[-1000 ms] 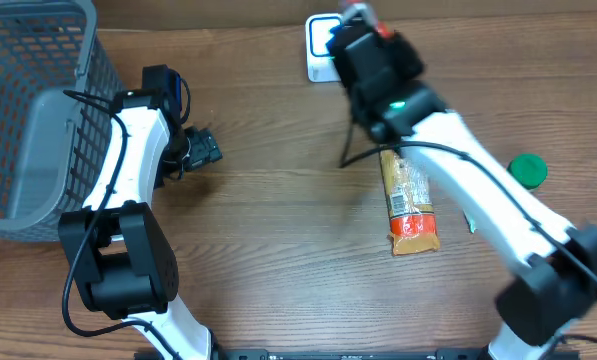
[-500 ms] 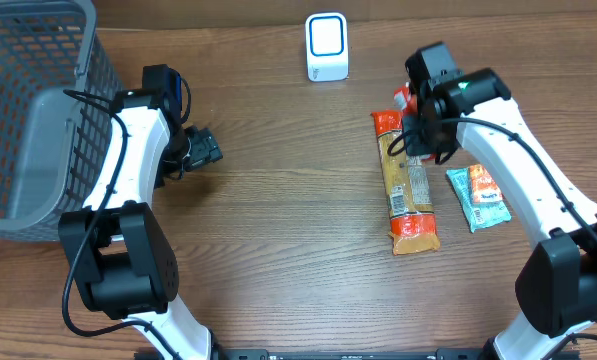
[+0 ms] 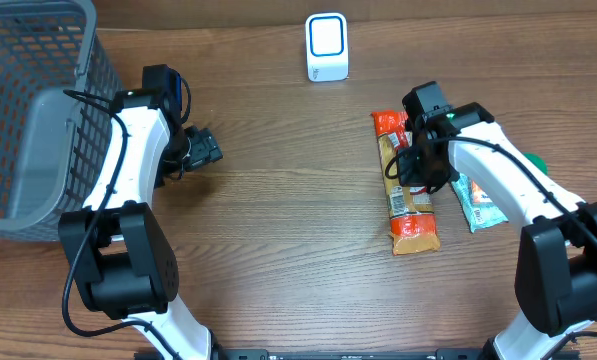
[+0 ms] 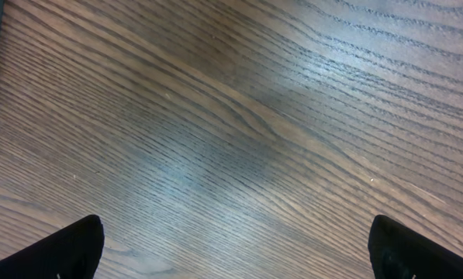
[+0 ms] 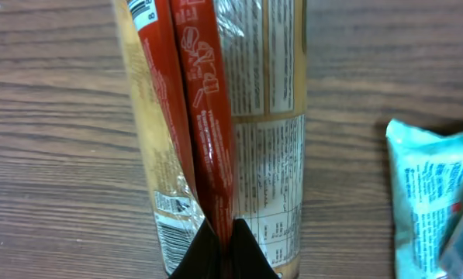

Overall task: Scan the item barcode
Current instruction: 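Carry the red sticks right and lower them onto the spaghetti packet, then open the right gripper to release the red sticks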

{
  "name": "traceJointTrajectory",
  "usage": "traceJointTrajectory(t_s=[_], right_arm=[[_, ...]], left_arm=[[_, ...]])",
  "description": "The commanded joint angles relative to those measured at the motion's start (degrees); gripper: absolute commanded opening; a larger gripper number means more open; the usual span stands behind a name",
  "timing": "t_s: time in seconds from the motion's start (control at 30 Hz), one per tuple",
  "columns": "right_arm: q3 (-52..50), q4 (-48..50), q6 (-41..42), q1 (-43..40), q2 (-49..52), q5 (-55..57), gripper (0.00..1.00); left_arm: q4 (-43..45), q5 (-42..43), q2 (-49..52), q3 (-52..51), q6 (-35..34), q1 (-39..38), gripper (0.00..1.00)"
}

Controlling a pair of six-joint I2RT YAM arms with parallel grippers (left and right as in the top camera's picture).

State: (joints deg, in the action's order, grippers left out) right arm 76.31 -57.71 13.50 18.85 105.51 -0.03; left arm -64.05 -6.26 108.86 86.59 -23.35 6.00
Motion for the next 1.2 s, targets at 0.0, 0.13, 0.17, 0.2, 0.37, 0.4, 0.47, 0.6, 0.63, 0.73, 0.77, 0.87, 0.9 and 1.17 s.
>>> traceJointTrajectory(t_s=[0.0, 0.13, 0.17, 0.2, 0.37, 0.4, 0.47, 0.6, 0.63, 0.73, 0.77, 0.87, 0.9, 1.17], right_arm=[[-0.61, 0.39, 1.97, 0.11, 0.09, -0.57, 0.09], [-0.61, 0.44, 1.97, 0.09, 0.09, -0.55, 0.35], [-0.61, 0.44, 1.97, 0.09, 0.09, -0.57, 0.38], [-0.61, 0.44, 1.99, 0.09, 0.09, -0.57, 0.4], [-0.61, 0.48, 1.97, 0.09, 0.09, -0.55, 0.73], [-0.61, 0.57, 1.97, 0.09, 0.09, -0.55, 0.77], [-0.61, 0.87, 1.97, 0.09, 0.09, -0.55, 0.84], [-0.61, -0.39, 5.62, 0.04, -1.05, -0.57, 0.85], [-0.61, -0.68, 5.86, 0.04, -2.58, -0.5, 0.86], [-0.61, -0.37, 5.84, -0.11, -7.15, -0.26, 0.91], [-0.61, -0.42, 5.81, -0.24, -8.48, -0.07, 0.96], [-0.61, -0.85, 5.81, -0.61, -11.21, -0.07, 1.0], [-0.61, -0.94, 5.81, -0.61, -11.52, -0.09, 1.0], [-0.61, -0.85, 5.84, -0.61, -11.58, -0.09, 1.0]], left_arm=[[0.04, -0.28, -0.96, 0.11, 1.53, -0.39, 1.0], [0.04, -0.31, -0.96, 0.11, 1.53, -0.42, 1.0], [0.04, -0.31, -0.96, 0.11, 1.53, -0.39, 1.0], [0.04, -0.31, -0.96, 0.11, 1.53, -0.39, 1.0], [0.04, -0.31, -0.96, 0.11, 1.53, -0.39, 1.0], [0.04, -0.28, -0.96, 0.11, 1.53, -0.39, 1.0], [0.04, -0.31, -0.96, 0.11, 1.53, -0.39, 0.99], [0.04, -0.28, -0.96, 0.11, 1.53, -0.39, 1.0], [0.04, -0.28, -0.96, 0.11, 1.53, -0.39, 1.0], [0.04, -0.31, -0.96, 0.11, 1.53, -0.39, 1.0], [0.04, -0.28, -0.96, 0.11, 1.53, -0.39, 1.0], [0.04, -0.31, -0.96, 0.11, 1.53, -0.39, 1.0], [0.04, -0.31, -0.96, 0.11, 1.53, -0.39, 1.0], [0.04, -0.28, -0.96, 0.11, 1.53, -0.39, 1.0]])
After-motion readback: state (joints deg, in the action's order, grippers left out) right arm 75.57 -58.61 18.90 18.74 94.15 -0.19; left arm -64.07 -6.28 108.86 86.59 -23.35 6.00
